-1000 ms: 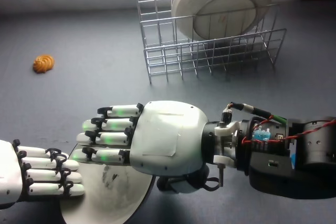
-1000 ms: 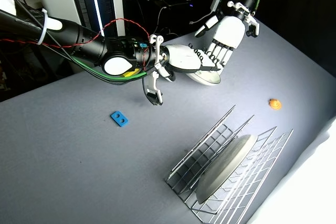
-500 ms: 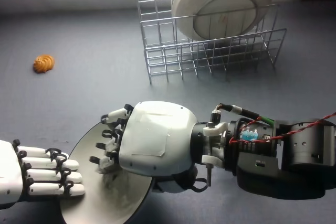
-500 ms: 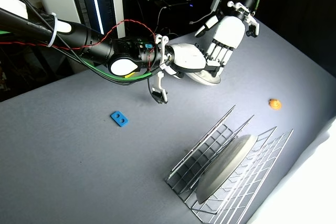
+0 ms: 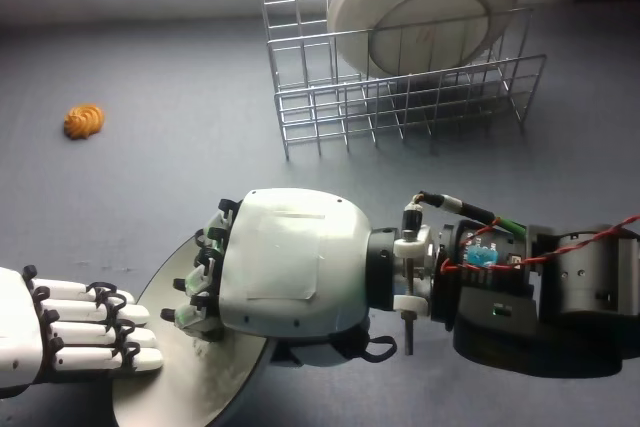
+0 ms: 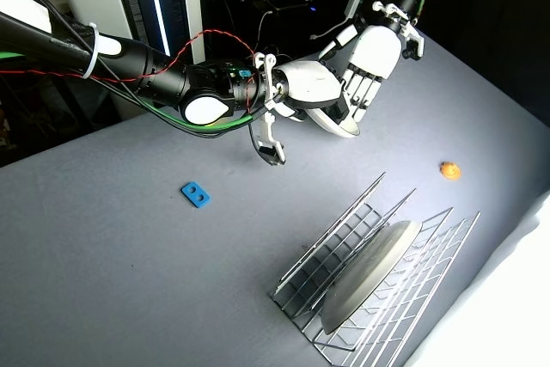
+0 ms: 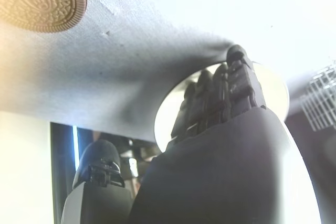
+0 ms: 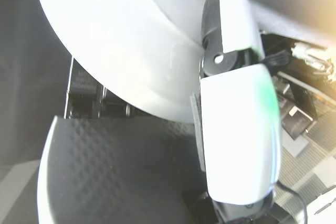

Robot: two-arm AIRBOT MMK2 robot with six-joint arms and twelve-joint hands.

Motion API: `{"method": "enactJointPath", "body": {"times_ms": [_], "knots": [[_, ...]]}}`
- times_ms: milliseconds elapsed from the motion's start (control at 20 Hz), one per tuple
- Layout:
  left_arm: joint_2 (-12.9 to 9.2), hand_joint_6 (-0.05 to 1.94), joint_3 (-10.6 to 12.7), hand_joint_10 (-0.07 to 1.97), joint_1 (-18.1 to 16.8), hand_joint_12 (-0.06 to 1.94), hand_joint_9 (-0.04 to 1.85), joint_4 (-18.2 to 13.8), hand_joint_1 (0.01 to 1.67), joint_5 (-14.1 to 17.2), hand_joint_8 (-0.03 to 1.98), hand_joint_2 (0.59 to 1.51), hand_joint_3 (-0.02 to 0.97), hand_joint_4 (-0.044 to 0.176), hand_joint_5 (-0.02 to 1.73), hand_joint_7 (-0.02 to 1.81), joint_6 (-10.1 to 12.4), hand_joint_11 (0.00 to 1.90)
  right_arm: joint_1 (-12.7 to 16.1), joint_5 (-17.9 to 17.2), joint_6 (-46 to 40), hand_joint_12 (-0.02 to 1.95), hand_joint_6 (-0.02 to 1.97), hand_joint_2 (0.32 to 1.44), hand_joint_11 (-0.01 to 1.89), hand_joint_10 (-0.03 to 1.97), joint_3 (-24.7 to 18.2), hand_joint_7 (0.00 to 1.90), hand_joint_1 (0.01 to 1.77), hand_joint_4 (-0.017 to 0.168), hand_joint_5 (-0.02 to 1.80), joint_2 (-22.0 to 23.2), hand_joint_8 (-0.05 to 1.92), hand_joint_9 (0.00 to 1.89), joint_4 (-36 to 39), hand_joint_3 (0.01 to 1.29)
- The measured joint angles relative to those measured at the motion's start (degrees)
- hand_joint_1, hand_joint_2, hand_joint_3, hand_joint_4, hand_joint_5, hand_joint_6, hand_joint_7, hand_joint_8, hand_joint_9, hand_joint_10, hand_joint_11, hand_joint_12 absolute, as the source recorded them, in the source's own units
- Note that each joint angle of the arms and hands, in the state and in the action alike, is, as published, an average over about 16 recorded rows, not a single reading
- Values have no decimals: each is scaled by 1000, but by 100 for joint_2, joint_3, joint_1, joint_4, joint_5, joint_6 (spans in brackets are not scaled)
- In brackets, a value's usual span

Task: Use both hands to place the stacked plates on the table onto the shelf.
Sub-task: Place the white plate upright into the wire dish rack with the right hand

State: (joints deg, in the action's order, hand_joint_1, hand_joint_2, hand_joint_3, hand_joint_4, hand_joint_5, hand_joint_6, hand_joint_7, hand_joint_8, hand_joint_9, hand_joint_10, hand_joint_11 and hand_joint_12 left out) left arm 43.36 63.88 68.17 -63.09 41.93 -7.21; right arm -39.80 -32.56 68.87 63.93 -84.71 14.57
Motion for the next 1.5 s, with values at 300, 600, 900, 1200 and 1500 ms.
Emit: {"method": "enactJointPath", "body": {"times_ms": [300,600,900,1200,1500], "knots": [[-39,-3,91,-27,-124,4,-4,392,20,12,-3,1140,17,-4,44,32,-3,18,-27,-64,-15,1029,789,985,942,-11,3,964,1174,12,849,25,671,1236,-11,15],[-149,9,278,-5,-354,5,10,809,20,100,0,1138,18,-1,51,35,-5,18,-31,-27,-33,1033,788,979,968,-11,-120,993,1174,15,852,204,670,1284,-26,15],[-335,8,495,10,-653,6,19,962,20,206,1,1138,18,2,49,36,-4,18,67,163,-241,1040,790,980,968,-12,-544,1027,1176,19,875,777,688,1329,59,15],[-495,6,638,9,-1021,5,22,827,20,337,0,1140,18,5,63,43,41,19,426,478,-943,1044,851,984,961,-8,-1087,1065,1188,25,928,1640,734,1343,246,15],[-626,5,743,9,-1457,4,20,462,19,577,1,1142,18,6,84,53,148,21,937,834,-2061,1046,896,986,953,-4,-1439,1100,1202,28,990,2453,763,1354,620,15]]}}
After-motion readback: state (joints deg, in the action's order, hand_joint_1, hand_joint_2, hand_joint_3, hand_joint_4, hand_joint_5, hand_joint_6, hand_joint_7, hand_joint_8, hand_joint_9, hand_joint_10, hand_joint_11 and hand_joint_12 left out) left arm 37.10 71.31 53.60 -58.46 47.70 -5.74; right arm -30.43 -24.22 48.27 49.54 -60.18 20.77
